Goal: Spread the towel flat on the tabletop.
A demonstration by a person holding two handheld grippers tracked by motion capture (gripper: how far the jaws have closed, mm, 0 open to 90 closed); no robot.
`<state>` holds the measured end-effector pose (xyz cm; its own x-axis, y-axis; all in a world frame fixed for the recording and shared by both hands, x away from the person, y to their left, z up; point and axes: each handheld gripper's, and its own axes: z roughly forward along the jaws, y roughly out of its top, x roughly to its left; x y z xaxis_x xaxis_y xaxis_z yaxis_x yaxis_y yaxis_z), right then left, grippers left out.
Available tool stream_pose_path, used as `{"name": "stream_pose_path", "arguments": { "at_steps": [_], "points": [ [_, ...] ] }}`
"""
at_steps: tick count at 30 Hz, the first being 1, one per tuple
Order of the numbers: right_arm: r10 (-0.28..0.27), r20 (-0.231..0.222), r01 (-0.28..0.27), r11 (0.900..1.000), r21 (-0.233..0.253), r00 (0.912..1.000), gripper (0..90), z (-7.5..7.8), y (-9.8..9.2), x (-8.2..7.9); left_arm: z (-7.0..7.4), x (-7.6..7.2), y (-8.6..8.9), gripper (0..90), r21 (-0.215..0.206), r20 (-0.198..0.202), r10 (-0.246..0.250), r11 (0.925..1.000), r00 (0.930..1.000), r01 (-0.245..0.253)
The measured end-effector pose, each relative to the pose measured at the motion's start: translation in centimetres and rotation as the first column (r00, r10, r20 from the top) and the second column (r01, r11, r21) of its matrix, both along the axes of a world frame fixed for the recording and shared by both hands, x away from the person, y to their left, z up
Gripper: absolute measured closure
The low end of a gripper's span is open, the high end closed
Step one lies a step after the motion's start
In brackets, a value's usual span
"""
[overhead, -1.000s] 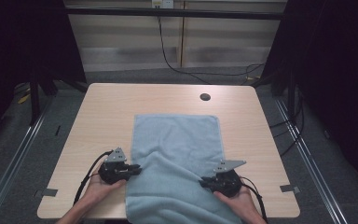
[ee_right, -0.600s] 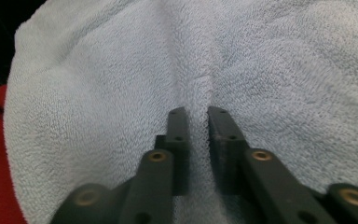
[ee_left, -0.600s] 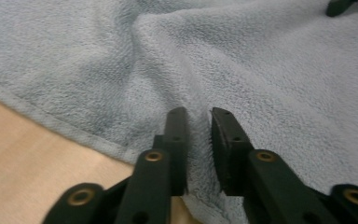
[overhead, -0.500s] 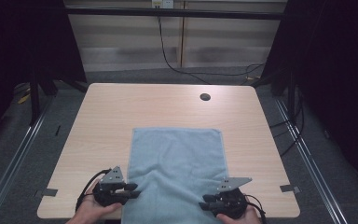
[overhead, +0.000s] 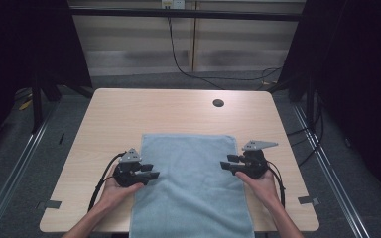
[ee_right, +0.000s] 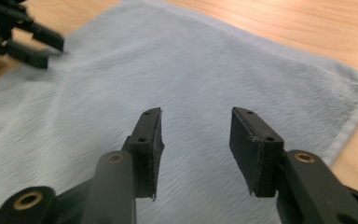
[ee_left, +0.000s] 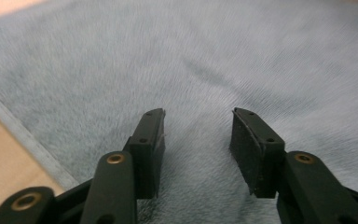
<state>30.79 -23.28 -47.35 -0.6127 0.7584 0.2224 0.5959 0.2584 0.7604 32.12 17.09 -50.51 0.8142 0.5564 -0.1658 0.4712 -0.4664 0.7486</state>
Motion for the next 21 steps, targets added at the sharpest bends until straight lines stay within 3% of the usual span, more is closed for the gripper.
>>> {"name": "stream_pose_path", "arguments": {
  "at_steps": [1,5,8,10,12,14,20,21],
  "points": [
    [0.000,-0.017,0.000,1.000,-0.015,0.9999,51.7,-0.2,0.0,0.8,0.0,0.0,0.0,54.3,-0.004,0.000,-0.002,1.0000,1.0000,0.002],
    [-0.027,-0.018,0.026,0.999,-0.043,0.9995,50.6,-0.7,0.0,3.4,-0.2,0.2,0.3,54.5,-0.025,-0.010,-0.009,0.9997,0.9999,0.009],
    [-0.050,-0.019,0.049,0.997,-0.063,0.9986,49.3,-1.4,0.2,5.3,-0.3,0.2,0.3,54.6,-0.028,0.004,-0.009,0.9996,0.9999,0.009],
    [-0.071,-0.016,0.070,0.996,-0.053,0.9974,48.7,-1.9,0.1,6.4,-0.3,0.1,0.2,54.7,-0.026,0.005,-0.007,0.9996,1.0000,0.007],
    [-0.116,0.020,0.117,0.990,-0.072,0.9930,48.7,-2.2,0.1,7.1,-0.3,0.1,0.3,54.6,-0.029,0.002,-0.004,0.9996,1.0000,0.004],
    [-0.136,0.008,0.136,0.989,-0.054,0.9907,47.2,-2.5,-0.1,7.9,-0.3,0.2,0.4,54.7,-0.039,-0.009,-0.004,0.9992,1.0000,0.004],
    [-0.164,0.001,0.163,0.981,-0.106,0.9865,44.3,-3.5,-0.6,8.9,-0.3,0.1,0.2,54.6,-0.033,0.002,-0.004,0.9995,1.0000,0.004],
    [-0.155,0.020,0.156,0.981,-0.115,0.9878,45.4,-3.6,-0.6,8.9,-0.3,0.1,0.3,54.4,-0.033,0.000,-0.004,0.9994,1.0000,0.004]
  ]
}}
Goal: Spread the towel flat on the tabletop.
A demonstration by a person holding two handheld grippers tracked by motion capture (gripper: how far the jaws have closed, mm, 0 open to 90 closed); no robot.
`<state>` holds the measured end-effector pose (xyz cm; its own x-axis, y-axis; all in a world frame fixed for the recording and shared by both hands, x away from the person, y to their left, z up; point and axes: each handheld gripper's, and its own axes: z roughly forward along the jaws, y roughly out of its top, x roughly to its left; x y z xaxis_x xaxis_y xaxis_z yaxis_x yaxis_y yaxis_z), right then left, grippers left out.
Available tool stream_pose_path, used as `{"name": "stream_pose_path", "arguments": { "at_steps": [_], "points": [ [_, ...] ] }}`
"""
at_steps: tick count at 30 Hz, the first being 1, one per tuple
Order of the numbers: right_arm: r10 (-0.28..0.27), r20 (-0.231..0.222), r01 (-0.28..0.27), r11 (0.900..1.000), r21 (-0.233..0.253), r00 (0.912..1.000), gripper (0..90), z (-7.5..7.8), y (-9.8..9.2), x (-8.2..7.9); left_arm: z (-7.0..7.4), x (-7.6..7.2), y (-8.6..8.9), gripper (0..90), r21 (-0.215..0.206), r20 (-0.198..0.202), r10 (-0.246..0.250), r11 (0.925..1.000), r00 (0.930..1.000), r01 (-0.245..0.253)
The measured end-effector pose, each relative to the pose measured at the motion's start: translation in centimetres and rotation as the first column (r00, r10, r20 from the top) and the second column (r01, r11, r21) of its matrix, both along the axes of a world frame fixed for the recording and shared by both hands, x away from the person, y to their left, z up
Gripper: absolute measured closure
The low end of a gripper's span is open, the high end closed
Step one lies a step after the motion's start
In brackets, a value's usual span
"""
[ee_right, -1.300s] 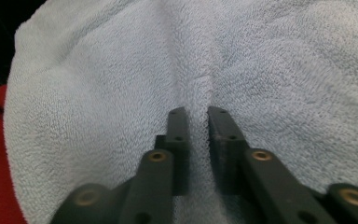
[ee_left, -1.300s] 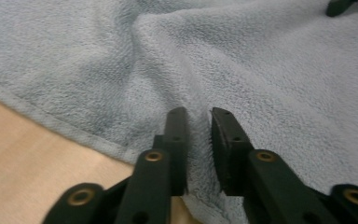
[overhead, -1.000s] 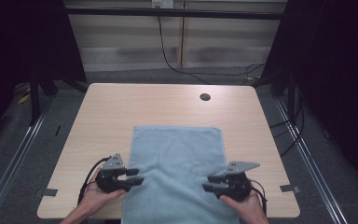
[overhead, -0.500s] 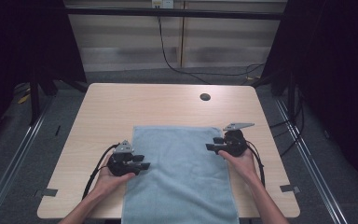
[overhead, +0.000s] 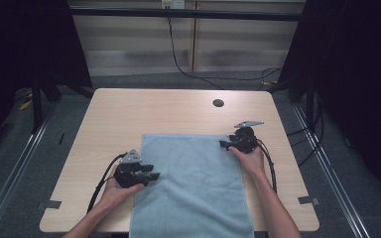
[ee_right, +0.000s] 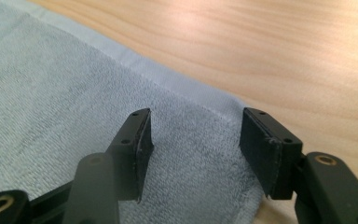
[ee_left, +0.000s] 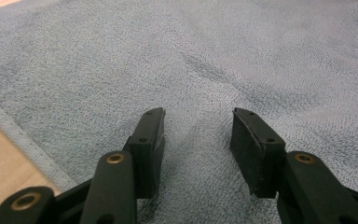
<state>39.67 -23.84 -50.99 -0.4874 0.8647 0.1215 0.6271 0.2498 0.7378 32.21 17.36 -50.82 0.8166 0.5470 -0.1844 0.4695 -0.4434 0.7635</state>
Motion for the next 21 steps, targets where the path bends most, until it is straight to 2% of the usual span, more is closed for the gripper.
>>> {"name": "stream_pose_path", "arguments": {
  "at_steps": [2,3,5,8,10,11,13,15,16,18,21],
  "points": [
    [-0.004,0.021,0.004,0.999,-0.040,0.9998,47.6,-0.1,0.4,-0.4,0.0,0.0,0.1,54.4,-0.002,-0.005,-0.006,1.0000,1.0000,0.006],
    [0.002,0.031,0.000,0.998,-0.066,0.9995,52.2,-0.1,0.6,-0.6,0.0,-0.1,0.2,54.6,-0.003,-0.005,-0.009,1.0000,0.9999,0.009],
    [0.019,0.028,-0.017,0.998,-0.060,0.9994,66.1,0.0,0.5,-1.1,0.0,-0.4,0.3,54.8,0.000,-0.003,-0.019,0.9998,0.9998,0.019],
    [0.050,0.022,-0.049,0.998,-0.027,0.9985,80.2,0.0,0.1,-2.0,0.0,-1.3,0.4,57.5,0.007,0.003,-0.034,0.9994,0.9994,0.034],
    [0.057,0.003,-0.057,0.998,-0.011,0.9984,83.7,0.0,-0.1,-2.6,0.1,-2.1,0.4,58.5,0.004,-0.012,-0.066,0.9978,0.9977,0.066],
    [0.060,0.000,-0.060,0.998,-0.012,0.9982,84.4,0.1,-0.1,-3.0,0.3,-2.6,0.4,60.0,0.006,-0.027,-0.066,0.9978,0.9974,0.067],
    [0.078,-0.012,-0.078,0.997,-0.011,0.9969,85.0,0.2,0.1,-3.9,0.5,-4.0,0.2,60.5,0.017,-0.054,-0.104,0.9944,0.9932,0.105],
    [0.087,-0.016,-0.088,0.996,-0.014,0.9960,85.2,0.3,0.2,-5.1,0.8,-5.0,0.1,60.4,0.033,-0.051,-0.131,0.9905,0.9900,0.133],
    [0.098,-0.017,-0.098,0.995,-0.014,0.9951,85.3,0.3,0.3,-5.7,1.0,-5.0,0.2,59.4,0.033,-0.050,-0.139,0.9896,0.9891,0.140],
    [0.113,-0.022,-0.114,0.993,-0.027,0.9933,85.4,0.5,0.4,-6.9,1.6,-4.5,0.7,58.7,-0.025,-0.024,-0.115,0.9931,0.9930,0.115],
    [0.146,-0.029,-0.147,0.988,-0.049,0.9889,85.5,0.7,0.4,-8.5,2.4,-2.4,1.0,57.5,-0.036,-0.009,-0.044,0.9984,0.9990,0.044]
  ]
}}
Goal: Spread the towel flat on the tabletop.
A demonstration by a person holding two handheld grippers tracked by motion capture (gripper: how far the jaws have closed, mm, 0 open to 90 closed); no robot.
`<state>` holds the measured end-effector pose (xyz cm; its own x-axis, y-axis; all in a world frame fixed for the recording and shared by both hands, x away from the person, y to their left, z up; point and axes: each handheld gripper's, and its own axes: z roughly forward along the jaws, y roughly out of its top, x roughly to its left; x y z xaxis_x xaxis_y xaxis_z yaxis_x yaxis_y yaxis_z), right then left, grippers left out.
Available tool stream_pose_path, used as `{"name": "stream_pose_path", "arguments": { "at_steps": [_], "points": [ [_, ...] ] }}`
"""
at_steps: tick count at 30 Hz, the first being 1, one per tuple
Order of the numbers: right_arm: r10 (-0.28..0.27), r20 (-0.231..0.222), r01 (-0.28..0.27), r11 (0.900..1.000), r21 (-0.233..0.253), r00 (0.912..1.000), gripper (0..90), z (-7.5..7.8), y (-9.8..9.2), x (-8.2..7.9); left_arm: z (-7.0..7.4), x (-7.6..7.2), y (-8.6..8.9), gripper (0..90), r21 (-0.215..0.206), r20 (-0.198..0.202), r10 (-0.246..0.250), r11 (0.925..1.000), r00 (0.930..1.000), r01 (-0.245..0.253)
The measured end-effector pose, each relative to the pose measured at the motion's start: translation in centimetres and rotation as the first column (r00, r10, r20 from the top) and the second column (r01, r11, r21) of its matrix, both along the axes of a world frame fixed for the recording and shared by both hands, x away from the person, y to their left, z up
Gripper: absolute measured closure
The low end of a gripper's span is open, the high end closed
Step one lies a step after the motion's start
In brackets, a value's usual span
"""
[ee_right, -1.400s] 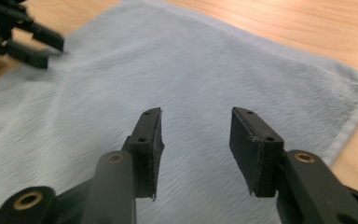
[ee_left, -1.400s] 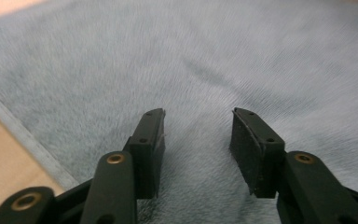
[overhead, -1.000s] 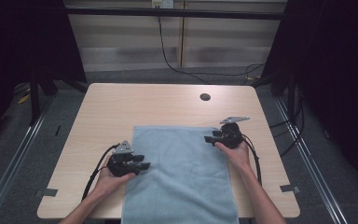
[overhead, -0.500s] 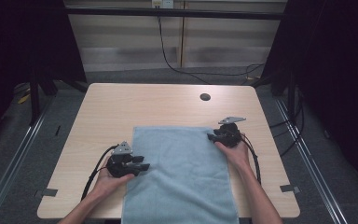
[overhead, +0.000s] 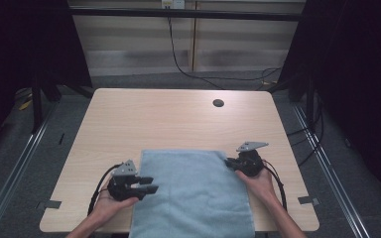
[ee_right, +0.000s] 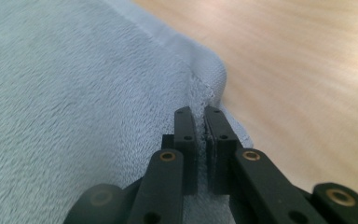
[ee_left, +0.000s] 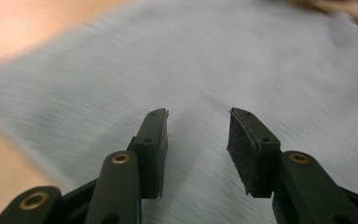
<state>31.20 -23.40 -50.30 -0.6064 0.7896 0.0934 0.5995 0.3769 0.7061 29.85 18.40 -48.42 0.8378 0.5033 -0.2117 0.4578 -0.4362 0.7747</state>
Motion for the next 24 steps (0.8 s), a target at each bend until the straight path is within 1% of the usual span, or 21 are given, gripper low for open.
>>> {"name": "stream_pose_path", "arguments": {
  "at_steps": [1,2,3,4,5,6,7,8,9,10,11,13,14,15,16,17,19,20,22,23,24],
  "points": [
    [0.002,-0.005,-0.002,1.000,0.003,1.0000,85.5,0.0,-0.1,-0.4,0.1,1.0,0.0,57.2,0.018,0.003,0.016,0.9997,0.9999,-0.016],
    [0.002,-0.003,-0.002,1.000,0.005,1.0000,85.5,0.0,-0.2,-0.7,0.0,2.0,-0.1,57.2,0.020,0.010,0.057,0.9981,0.9983,-0.058],
    [0.001,-0.008,-0.001,1.000,0.010,1.0000,85.5,0.0,-0.4,-0.9,-0.2,3.1,-0.2,57.1,0.018,-0.010,0.088,0.9959,0.9960,-0.088],
    [0.004,-0.007,-0.004,1.000,0.015,1.0000,85.5,0.0,-0.6,-1.0,-0.3,4.0,-0.3,55.8,0.015,-0.020,0.113,0.9935,0.9934,-0.112],
    [0.001,-0.006,-0.001,1.000,0.028,1.0000,85.5,-0.1,-0.7,-1.1,-0.5,4.7,-0.6,55.6,0.036,-0.026,0.124,0.9917,0.9919,-0.123],
    [-0.002,-0.012,0.003,0.999,0.039,0.9999,85.5,-0.1,-0.8,-1.1,-0.8,5.2,-0.9,55.3,0.061,0.006,0.135,0.9890,0.9908,-0.135],
    [-0.005,-0.011,0.005,0.999,0.044,0.9999,85.5,-0.1,-0.9,-1.1,-1.2,5.5,-1.0,55.2,0.071,0.019,0.153,0.9856,0.9881,-0.154],
    [-0.005,-0.012,0.005,0.999,0.045,0.9999,85.4,-0.1,-0.9,-1.1,-1.7,5.9,-0.9,55.1,0.066,-0.008,0.161,0.9849,0.9869,-0.160],
    [-0.006,-0.012,0.006,0.999,0.045,0.9999,85.4,-0.1,-0.8,-1.1,-2.0,6.1,-0.8,54.0,0.074,-0.022,0.161,0.9845,0.9866,-0.159],
    [-0.004,-0.012,0.004,0.999,0.045,0.9999,85.3,-0.1,-0.9,-1.1,-2.0,6.1,-0.7,54.3,0.072,0.004,0.163,0.9841,0.9867,-0.163],
    [-0.002,-0.011,0.002,0.999,0.048,0.9999,85.3,-0.2,-0.9,-1.1,-1.9,6.1,-0.5,53.3,0.084,0.020,0.176,0.9807,0.9842,-0.177],
    [-0.003,-0.017,0.004,0.999,0.054,0.9999,85.2,-0.2,-1.0,-1.1,-2.0,6.2,-0.2,51.5,0.076,0.022,0.181,0.9804,0.9833,-0.182],
    [-0.004,-0.019,0.005,0.998,0.057,0.9998,84.9,-0.2,-1.0,-1.1,-2.1,6.2,-0.1,50.8,0.090,0.030,0.184,0.9785,0.9825,-0.186],
    [-0.005,-0.016,0.006,0.998,0.061,0.9999,84.8,-0.2,-1.0,-1.1,-2.2,6.1,-0.1,51.5,0.103,0.053,0.195,0.9744,0.9793,-0.200],
    [-0.003,-0.015,0.004,0.998,0.060,0.9999,84.8,-0.2,-1.0,-1.1,-2.2,6.1,-0.1,51.3,0.111,0.064,0.198,0.9725,0.9780,-0.205],
    [-0.006,-0.017,0.007,0.998,0.062,0.9998,84.8,-0.2,-1.0,-1.1,-2.2,6.0,-0.2,50.6,0.109,0.063,0.198,0.9728,0.9781,-0.204],
    [-0.007,-0.018,0.008,0.998,0.068,0.9998,84.9,-0.3,-1.0,-1.0,-2.2,5.7,-0.4,50.6,0.135,0.094,0.182,0.9718,0.9788,-0.194],
    [-0.007,-0.020,0.009,0.997,0.071,0.9998,84.9,-0.3,-1.0,-1.0,-2.2,5.5,-0.4,53.3,0.136,0.092,0.171,0.9738,0.9810,-0.182],
    [-0.007,-0.021,0.009,0.997,0.072,0.9997,84.9,-0.3,-1.1,-0.9,-2.3,5.3,0.0,64.2,0.099,0.062,0.136,0.9849,0.9888,-0.142],
    [-0.010,-0.025,0.012,0.997,0.077,0.9996,84.9,-0.3,-1.1,-0.9,-2.3,5.3,0.1,67.9,0.082,0.049,0.123,0.9885,0.9911,-0.127],
    [-0.011,-0.028,0.013,0.997,0.080,0.9995,84.9,-0.3,-1.1,-0.9,-2.3,5.3,0.3,70.7,0.084,0.044,0.110,0.9901,0.9930,-0.113]
  ]
}}
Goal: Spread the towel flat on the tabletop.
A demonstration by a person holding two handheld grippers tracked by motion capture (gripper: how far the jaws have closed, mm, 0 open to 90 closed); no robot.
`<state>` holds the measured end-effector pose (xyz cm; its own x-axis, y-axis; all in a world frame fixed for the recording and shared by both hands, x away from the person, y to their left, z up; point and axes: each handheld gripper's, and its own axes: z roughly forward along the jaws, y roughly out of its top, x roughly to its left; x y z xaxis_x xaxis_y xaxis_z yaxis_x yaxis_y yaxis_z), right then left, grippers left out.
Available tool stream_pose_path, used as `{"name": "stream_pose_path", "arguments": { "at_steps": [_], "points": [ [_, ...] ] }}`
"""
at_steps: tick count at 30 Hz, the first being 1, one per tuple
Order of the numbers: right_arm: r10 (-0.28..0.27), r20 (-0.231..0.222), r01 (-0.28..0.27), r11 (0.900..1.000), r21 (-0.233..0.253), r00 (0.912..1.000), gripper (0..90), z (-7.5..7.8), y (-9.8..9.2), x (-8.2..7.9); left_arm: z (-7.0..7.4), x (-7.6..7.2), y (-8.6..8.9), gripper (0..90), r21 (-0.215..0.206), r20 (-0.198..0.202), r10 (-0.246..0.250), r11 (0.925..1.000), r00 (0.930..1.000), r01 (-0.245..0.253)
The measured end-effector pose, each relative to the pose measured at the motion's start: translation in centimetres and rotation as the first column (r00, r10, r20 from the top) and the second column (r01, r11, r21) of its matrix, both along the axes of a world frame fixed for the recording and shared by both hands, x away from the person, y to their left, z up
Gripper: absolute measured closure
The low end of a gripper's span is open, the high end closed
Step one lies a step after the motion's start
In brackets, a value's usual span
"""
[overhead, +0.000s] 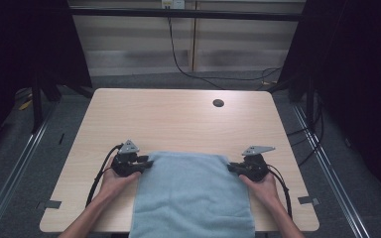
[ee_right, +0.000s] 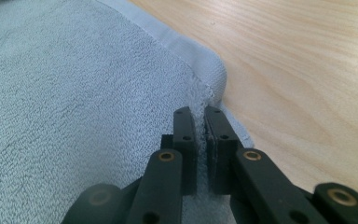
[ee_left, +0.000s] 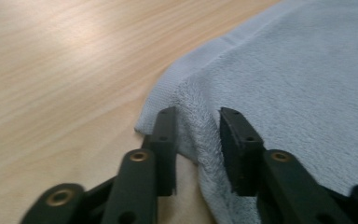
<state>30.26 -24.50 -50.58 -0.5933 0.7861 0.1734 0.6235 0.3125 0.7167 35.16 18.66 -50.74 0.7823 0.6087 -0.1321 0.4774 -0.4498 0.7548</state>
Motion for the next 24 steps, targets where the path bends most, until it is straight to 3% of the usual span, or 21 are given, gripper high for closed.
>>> {"name": "stream_pose_path", "arguments": {
  "at_steps": [2,5,11,14,16,20,24],
  "points": [
    [0.001,0.001,-0.001,1.000,0.004,1.0000,84.8,0.0,0.0,0.0,0.0,-0.1,0.0,75.7,-0.017,-0.018,-0.017,0.9997,0.9997,0.017],
    [0.002,-0.002,-0.002,1.000,0.002,1.0000,84.9,0.0,0.1,0.0,0.1,-0.5,-0.2,82.9,0.004,-0.014,-0.041,0.9992,0.9991,0.041],
    [-0.008,-0.005,0.009,0.999,0.042,1.0000,85.8,0.4,-0.1,0.0,0.2,-0.4,0.0,85.7,-0.020,-0.034,-0.036,0.9992,0.9988,0.035],
    [-0.025,0.013,0.024,0.995,0.102,0.9996,86.0,1.0,-0.5,0.0,0.9,-0.1,0.2,86.0,-0.069,-0.036,-0.035,0.9971,0.9987,0.033],
    [-0.030,0.034,0.025,0.992,0.122,0.9990,86.1,1.6,-0.7,0.0,1.7,-0.1,0.4,86.1,-0.127,-0.028,-0.039,0.9913,0.9989,0.035],
    [-0.026,0.073,0.015,0.989,0.148,0.9970,86.3,3.2,-0.6,-0.1,3.7,-0.2,0.1,86.2,-0.174,0.015,-0.050,0.9834,0.9987,0.051],
    [-0.019,0.115,0.001,0.987,0.158,0.9932,86.2,4.8,-0.4,0.1,4.8,0.0,0.2,86.2,-0.194,0.030,-0.060,0.9789,0.9977,0.065]
  ]
}}
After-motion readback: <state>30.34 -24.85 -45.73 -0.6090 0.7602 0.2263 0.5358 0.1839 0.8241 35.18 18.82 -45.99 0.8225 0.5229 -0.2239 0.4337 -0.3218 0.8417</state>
